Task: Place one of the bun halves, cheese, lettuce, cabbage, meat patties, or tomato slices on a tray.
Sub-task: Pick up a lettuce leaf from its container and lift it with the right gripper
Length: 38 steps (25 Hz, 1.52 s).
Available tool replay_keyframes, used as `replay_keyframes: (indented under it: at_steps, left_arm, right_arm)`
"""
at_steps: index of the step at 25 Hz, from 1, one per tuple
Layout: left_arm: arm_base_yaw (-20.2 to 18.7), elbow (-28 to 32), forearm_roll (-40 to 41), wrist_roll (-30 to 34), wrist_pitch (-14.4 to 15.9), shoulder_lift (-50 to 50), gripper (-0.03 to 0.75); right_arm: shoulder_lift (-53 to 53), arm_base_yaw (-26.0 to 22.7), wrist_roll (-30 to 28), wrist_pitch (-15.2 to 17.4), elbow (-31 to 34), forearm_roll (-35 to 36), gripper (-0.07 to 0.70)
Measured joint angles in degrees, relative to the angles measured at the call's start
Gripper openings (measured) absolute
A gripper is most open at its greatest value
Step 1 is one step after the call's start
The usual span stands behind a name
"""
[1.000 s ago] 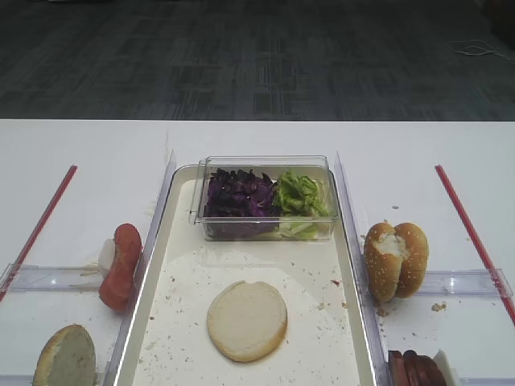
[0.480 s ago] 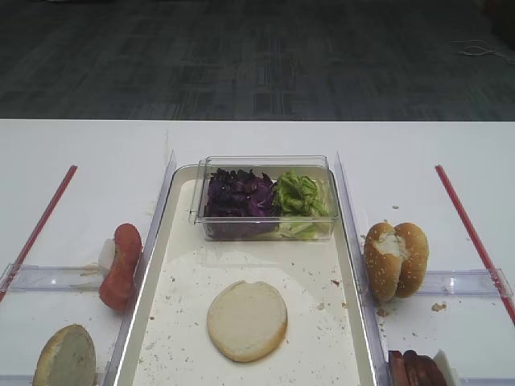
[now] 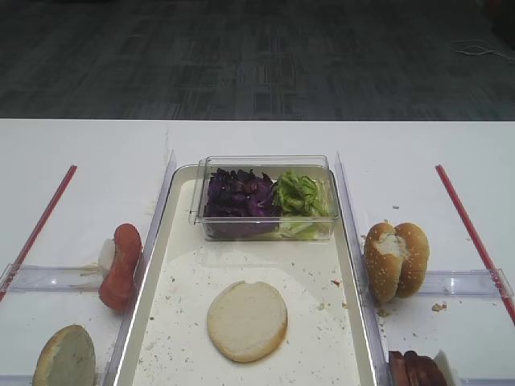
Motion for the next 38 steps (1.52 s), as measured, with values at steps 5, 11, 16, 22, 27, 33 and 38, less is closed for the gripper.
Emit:
replay_keyframes:
  at_steps: [5,11,16,22,27,33,38]
  left_arm:
    - [0.0,0.0,0.0,0.0,0.0,0.0,0.55]
    - [0.0,0.0,0.0,0.0,0.0,0.0,0.55]
    - [0.0,0.0,0.0,0.0,0.0,0.0,0.55]
    - [0.0,0.0,0.0,0.0,0.0,0.0,0.55]
    - [0.0,0.0,0.0,0.0,0.0,0.0,0.55]
    - [0.0,0.0,0.0,0.0,0.0,0.0,0.55]
    - [0.0,0.0,0.0,0.0,0.0,0.0,0.55]
  right_arm:
    - [1.03,0.0,-0.12,-0.7,0.0,0.09,0.589]
    - [5.8,0.0,-0.21,-1.91,-4.81,0.12,0.589]
    - [18.36,0.0,-0.66,-3.71,-16.14,0.12,0.589]
    - [36.75,0.0,-2.64,-3.04,-35.43,0.22,0.589]
    - [50.89,0.0,-2.92,-0.09,-50.72,0.22,0.589]
    - [60.95,0.0,-2.96,4.73,-64.77,0.45,0.589]
    - [62.51,0.0,-2.96,5.95,-68.57,0.56,0.589]
